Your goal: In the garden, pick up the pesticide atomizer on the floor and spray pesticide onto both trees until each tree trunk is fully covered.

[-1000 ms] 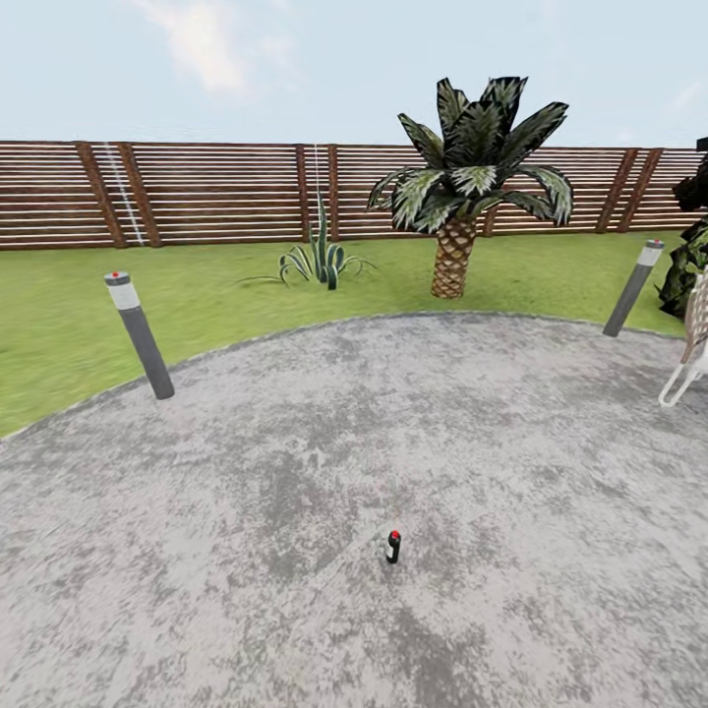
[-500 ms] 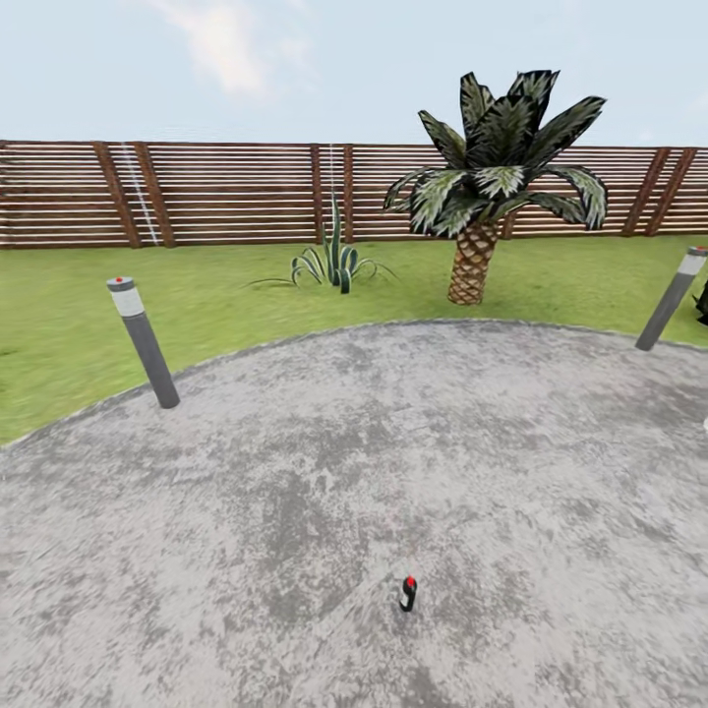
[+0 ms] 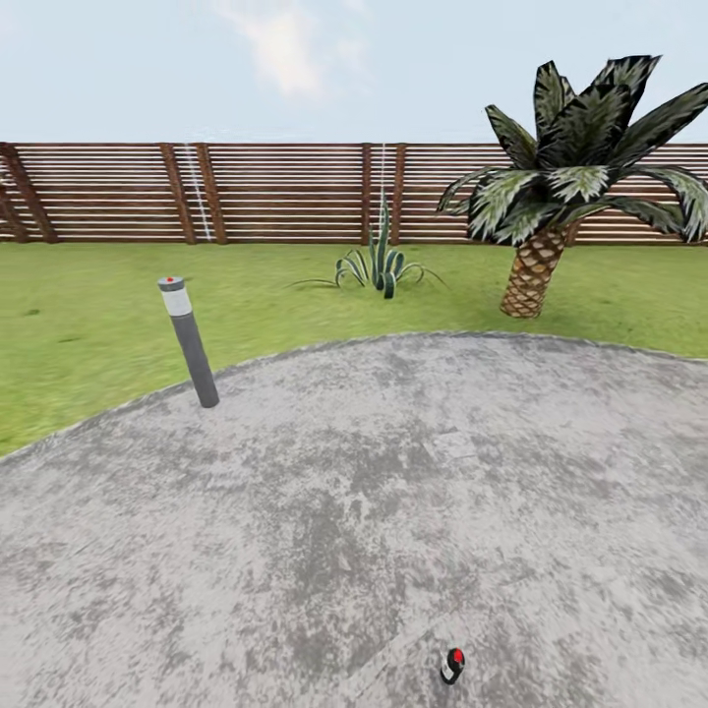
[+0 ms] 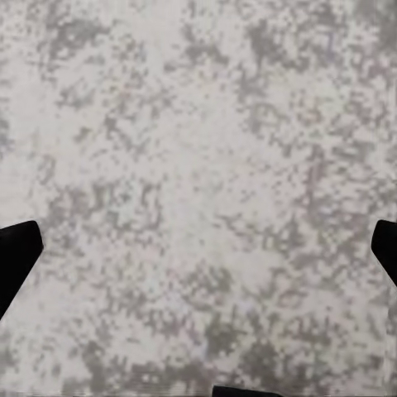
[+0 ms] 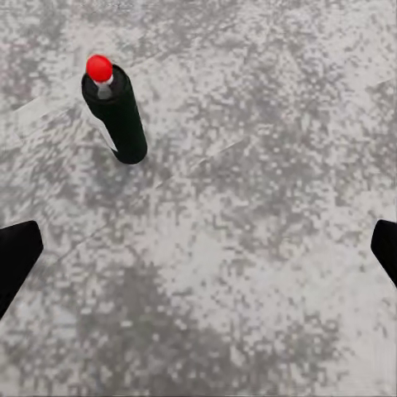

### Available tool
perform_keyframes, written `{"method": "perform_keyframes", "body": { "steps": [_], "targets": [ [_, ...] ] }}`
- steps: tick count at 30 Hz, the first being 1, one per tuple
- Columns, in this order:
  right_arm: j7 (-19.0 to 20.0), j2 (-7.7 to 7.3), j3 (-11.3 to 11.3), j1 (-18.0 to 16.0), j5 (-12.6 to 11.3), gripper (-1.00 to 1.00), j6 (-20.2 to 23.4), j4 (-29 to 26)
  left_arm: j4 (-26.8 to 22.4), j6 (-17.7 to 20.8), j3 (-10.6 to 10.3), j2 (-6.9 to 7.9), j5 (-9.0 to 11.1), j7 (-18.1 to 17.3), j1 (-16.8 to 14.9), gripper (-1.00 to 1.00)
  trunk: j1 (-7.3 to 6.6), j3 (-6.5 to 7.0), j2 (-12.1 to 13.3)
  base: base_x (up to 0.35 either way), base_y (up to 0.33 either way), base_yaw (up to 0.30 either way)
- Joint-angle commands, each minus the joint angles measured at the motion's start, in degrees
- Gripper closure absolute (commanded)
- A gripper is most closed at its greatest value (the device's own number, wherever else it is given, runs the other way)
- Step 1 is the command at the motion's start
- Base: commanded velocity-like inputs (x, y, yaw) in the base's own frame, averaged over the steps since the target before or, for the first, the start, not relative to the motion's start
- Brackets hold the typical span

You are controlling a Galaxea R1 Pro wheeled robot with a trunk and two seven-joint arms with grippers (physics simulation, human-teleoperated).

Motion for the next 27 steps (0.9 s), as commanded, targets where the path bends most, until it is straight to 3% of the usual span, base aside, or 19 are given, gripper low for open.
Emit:
{"method": "perform_keyframes", "body": {
  "steps": [1, 27],
  "targets": [
    [0.0, 0.00, 0.0, 0.0, -0.1, -1.00, -0.2, 0.1, 0.1, -0.2, 0.0, -0.01, 0.4, 0.0, 0.0, -1.00, 0.03, -0.05, 0.0, 0.336, 0.125, 0.278],
    [0.0, 0.00, 0.0, 0.0, -0.1, -1.00, -0.2, 0.1, 0.1, -0.2, 0.0, -0.01, 0.4, 0.0, 0.0, -1.00, 0.03, -0.05, 0.0, 0.335, 0.131, 0.270]
  ]
}}
